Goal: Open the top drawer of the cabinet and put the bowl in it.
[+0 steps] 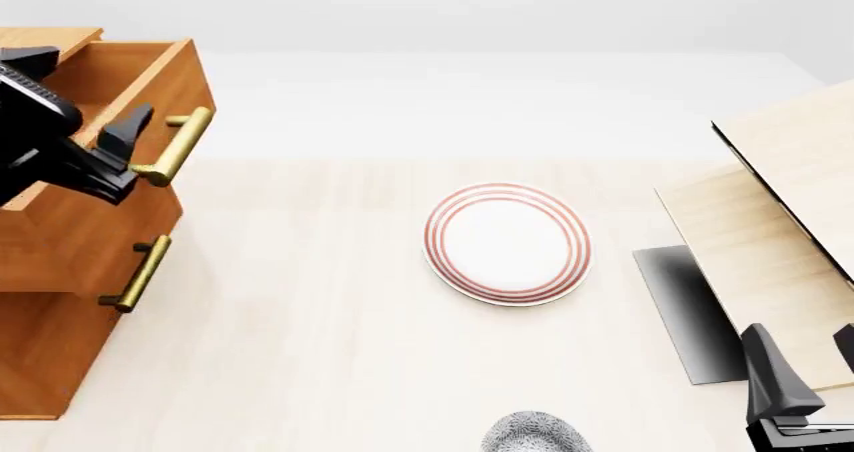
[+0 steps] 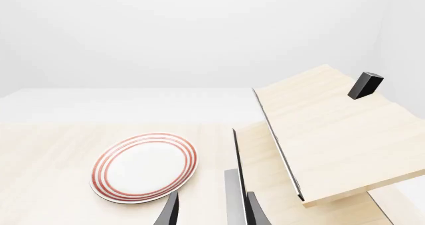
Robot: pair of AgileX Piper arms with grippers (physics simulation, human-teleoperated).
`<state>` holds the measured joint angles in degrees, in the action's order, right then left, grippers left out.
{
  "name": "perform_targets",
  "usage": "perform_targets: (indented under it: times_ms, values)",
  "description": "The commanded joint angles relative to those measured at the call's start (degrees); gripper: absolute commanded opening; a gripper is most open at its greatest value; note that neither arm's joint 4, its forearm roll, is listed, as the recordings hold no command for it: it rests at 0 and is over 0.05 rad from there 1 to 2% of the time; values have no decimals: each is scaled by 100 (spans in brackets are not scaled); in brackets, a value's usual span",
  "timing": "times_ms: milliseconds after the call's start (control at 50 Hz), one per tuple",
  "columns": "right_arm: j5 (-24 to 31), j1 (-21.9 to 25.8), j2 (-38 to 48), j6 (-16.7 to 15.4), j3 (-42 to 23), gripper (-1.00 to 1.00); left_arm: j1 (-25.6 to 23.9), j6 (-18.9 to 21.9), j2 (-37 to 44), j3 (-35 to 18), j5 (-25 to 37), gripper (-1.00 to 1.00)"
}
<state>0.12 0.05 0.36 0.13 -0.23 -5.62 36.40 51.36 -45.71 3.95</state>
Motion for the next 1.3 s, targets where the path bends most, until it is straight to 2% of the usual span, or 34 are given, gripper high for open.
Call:
perform_targets:
  times_ms: [20, 80, 180, 220, 280, 320, 360, 400, 420, 520, 600, 620, 720, 800, 840, 860, 920, 1000, 1040, 1060, 1120, 1200, 1220, 1300]
  values:
    - [-6, -2, -3, -4, 3, 100, 225, -553, 120, -650, 663, 100]
    - [-6, -3, -3, -3, 3, 100, 62, -782, 323, -876, 769, 100]
    - [-6, -2, -2, -3, 3, 100, 152, -950, 437, -1165, 1117, 100]
    - [-6, -2, -3, -3, 3, 100, 78, -1207, 540, -1295, 1213, 100]
    - [-6, -2, -3, -3, 3, 100, -10, -1358, 677, -1462, 1343, 100]
    - [-6, -4, -4, -4, 3, 100, 265, -1350, 630, -1497, 1542, 100]
    - [-6, -3, -4, -4, 3, 100, 131, -1597, 749, -1681, 1674, 100]
    - [-6, -2, -3, -3, 3, 100, 142, -1542, 775, -1731, 1746, 100]
    - [-6, -3, -4, -3, 3, 100, 250, -1692, 762, -1786, 1893, 100]
    - [-6, -2, -2, -4, 3, 100, 188, -2030, 962, -2274, 2337, 100]
    - [-6, -1, -3, -5, 3, 100, 229, -2122, 1008, -2433, 2559, 100]
    - [-6, -3, -2, -4, 3, 100, 129, -2260, 1097, -2523, 2618, 100]
    - [-6, -2, -3, -3, 3, 100, 401, -2387, 1153, -2780, 3085, 100]
    - [-6, -2, -3, -4, 3, 100, 343, -2527, 1272, -3033, 3330, 100]
    - [-6, -3, -3, -4, 3, 100, 296, -2688, 1517, -3132, 3555, 100]
    - [-7, -2, -4, -5, 3, 100, 148, -2982, 1540, -3284, 3604, 100]
    - [-6, -3, -3, -4, 3, 100, 409, -2830, 1414, -3298, 3788, 100]
    - [-7, -2, -4, -5, 3, 100, 324, -3171, 1619, -3471, 3991, 100]
    - [-6, -2, -3, -4, 3, 100, 450, -3055, 1599, -3441, 4062, 100]
    - [-6, -2, -3, -4, 3, 100, 248, -3309, 1753, -3509, 4132, 100]
    - [-7, -1, -4, -4, 3, 100, 523, -3125, 1604, -3481, 4275, 100]
    - [-7, -1, -4, -3, 3, 100, 588, -3164, 1678, -3509, 4470, 100]
    - [-7, -2, -4, -3, 3, 100, 555, -3303, 1734, -3518, 4519, 100]
    - [-6, -2, -3, -4, 3, 100, 541, -3422, 1804, -3533, 4628, 100]
